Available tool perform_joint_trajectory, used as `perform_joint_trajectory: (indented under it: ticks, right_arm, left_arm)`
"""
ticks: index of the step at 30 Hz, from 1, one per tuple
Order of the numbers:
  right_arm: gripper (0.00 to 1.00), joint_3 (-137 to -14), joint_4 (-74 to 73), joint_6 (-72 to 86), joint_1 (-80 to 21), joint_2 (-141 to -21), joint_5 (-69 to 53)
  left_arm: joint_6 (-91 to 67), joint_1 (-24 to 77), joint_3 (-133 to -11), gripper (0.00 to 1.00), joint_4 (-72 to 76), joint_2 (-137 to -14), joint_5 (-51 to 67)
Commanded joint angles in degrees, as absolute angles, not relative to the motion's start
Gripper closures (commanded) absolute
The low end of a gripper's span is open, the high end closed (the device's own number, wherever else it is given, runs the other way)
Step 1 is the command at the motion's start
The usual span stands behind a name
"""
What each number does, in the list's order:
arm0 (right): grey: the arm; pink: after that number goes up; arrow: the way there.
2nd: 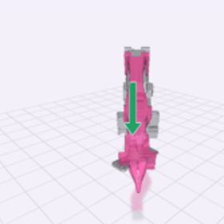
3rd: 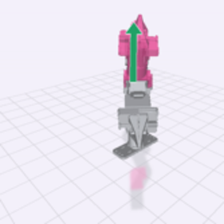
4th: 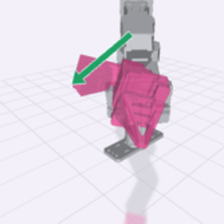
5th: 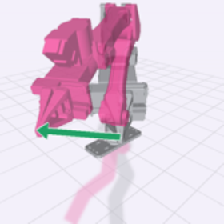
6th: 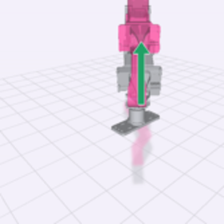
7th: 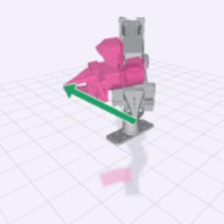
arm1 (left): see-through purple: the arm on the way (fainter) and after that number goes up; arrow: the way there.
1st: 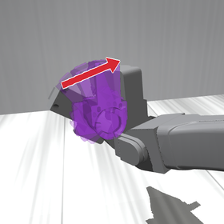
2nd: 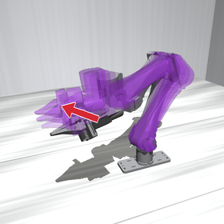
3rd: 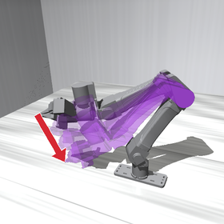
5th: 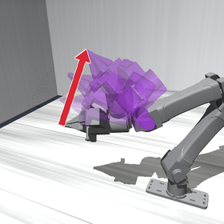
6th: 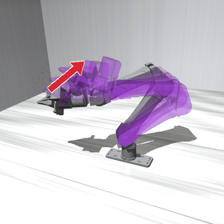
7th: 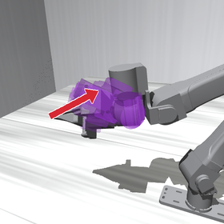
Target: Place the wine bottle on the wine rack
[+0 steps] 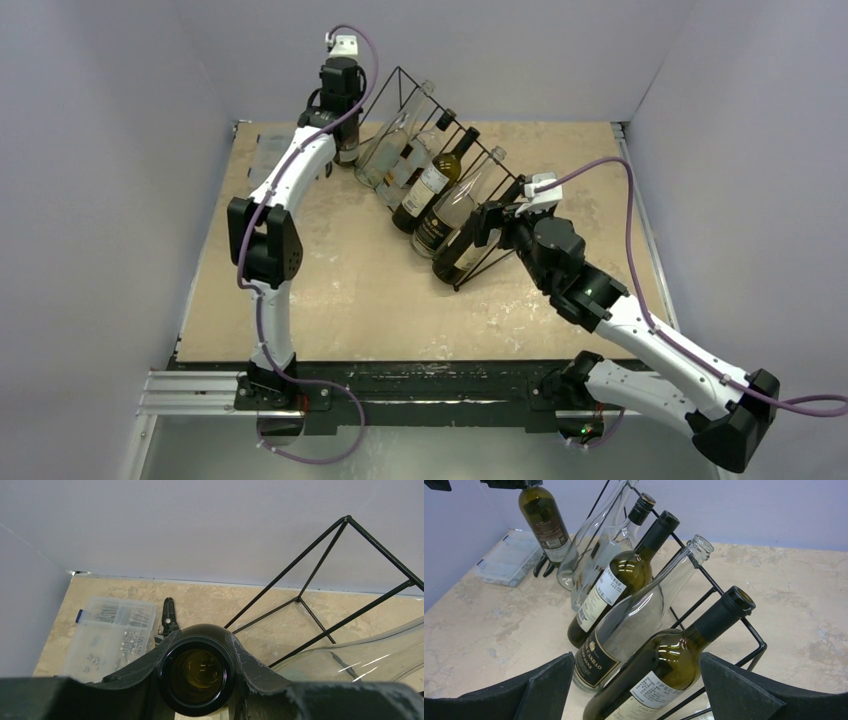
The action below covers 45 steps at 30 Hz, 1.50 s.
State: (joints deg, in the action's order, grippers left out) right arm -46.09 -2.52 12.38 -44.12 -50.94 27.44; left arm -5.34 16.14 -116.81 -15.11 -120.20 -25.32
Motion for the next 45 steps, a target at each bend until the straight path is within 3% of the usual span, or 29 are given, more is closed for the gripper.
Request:
perform_joint_trajectory:
  ticks: [1,32,45]
  right_arm:
    - [0.01,-48.69,-0.54,11.95,-43.18,-50.89,25.74]
    - [0.01,-47.99,-0.27,13.17,-40.51,-52.63,22.44]
    - [0.01,-47.86,-0.28,13.54,-39.6,-52.95,21.52]
  left_arm:
    - [-6.17,15.82,-121.24,1.0,-5.93,-119.47,-25.07]
    - [-8.25,15.82,-123.4,0.77,-4.5,-127.88,-18.63]
    - [-9.51,15.82,-123.86,0.61,1.71,-131.33,-11.57]
